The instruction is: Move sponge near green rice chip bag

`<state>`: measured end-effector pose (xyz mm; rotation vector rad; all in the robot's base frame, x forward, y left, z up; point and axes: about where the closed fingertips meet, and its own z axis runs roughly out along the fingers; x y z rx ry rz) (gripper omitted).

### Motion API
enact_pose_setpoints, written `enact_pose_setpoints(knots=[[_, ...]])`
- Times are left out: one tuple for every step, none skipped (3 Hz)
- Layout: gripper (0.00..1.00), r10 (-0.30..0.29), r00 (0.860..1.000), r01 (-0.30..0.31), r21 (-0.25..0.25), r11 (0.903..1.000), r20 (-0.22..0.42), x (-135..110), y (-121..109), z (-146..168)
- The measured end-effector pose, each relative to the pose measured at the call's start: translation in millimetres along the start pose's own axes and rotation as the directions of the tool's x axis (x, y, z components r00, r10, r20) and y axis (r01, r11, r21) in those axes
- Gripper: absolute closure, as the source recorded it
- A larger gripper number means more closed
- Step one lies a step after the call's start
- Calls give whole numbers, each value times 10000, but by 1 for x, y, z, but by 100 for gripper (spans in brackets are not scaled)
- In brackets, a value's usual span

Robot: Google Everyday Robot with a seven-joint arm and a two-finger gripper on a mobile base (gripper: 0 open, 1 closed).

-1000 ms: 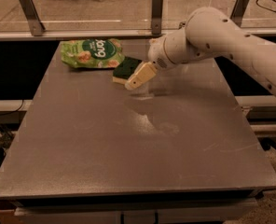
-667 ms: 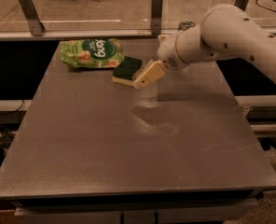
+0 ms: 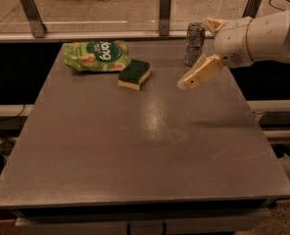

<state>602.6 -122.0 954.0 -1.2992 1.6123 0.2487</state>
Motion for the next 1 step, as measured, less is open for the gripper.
enact_pose_setpoints(knots=[[0,0,10000,0,0,10000,0,0,0,0]])
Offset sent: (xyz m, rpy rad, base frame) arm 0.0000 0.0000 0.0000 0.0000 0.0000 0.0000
